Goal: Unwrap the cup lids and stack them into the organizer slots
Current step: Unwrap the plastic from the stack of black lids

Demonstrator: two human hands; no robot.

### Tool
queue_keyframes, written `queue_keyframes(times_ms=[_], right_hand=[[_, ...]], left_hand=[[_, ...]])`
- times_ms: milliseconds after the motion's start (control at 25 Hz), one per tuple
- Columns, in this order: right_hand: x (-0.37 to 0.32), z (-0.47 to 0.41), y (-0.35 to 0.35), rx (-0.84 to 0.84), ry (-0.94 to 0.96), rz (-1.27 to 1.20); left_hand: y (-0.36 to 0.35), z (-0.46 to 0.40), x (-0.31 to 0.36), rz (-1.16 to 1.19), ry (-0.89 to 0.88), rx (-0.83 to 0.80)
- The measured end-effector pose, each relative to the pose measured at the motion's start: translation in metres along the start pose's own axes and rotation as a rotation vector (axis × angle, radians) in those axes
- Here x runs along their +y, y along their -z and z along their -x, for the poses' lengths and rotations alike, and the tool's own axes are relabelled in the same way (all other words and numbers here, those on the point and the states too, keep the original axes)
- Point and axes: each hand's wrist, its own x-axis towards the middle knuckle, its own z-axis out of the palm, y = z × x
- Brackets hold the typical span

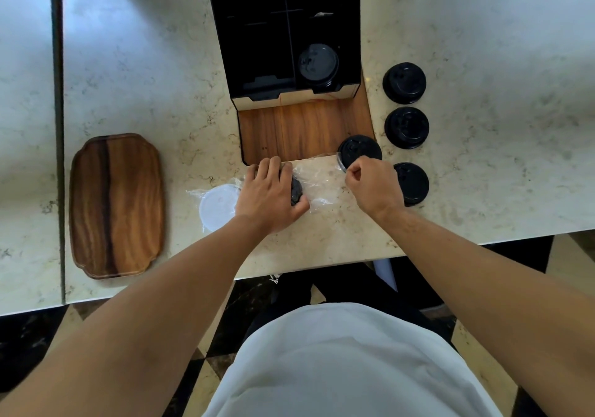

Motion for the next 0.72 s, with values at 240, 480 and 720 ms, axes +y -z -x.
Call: queue_keyframes(times_ms=[240,480,720], right_hand=[[-0.003,0.002,0.001,0.020,-0.020,-0.035],[-0.005,0.007,0.001,0.128,-0.036,-0.169],[-0.033,0.010,0.000,-0.005,0.260,-0.193]], left_hand=[[0.000,0.000,0.000,-0.004,0.002,-0.007],[0.009,-0.003,-0.003,0.022,-0.029,-0.098],[0.023,-0.007,-0.006,0.048,-0.050,-0.174]])
